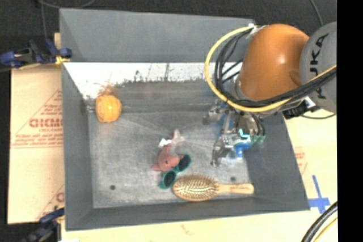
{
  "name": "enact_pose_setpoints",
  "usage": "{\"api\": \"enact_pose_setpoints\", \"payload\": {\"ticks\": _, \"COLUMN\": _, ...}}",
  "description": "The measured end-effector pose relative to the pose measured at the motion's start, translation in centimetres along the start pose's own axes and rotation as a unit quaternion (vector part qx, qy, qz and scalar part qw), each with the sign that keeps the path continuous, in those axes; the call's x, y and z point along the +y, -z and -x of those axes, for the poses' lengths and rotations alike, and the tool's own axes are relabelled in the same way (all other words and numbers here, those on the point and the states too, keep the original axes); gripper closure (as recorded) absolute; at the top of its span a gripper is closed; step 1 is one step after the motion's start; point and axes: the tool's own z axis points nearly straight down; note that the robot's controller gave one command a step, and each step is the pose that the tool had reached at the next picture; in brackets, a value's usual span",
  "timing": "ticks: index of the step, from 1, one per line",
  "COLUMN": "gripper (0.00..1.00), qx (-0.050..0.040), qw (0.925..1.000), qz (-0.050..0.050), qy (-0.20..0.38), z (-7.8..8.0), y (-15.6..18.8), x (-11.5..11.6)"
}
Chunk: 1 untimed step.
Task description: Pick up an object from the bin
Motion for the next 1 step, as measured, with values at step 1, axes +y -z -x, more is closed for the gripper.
{"api": "enact_pose_setpoints", "payload": {"ticks": 1, "gripper": 0.00, "qx": -0.0037, "qw": 1.0000, "qz": 0.000, "qy": 0.000, "z": 0.15, "y": 0.37, "x": -0.01}}
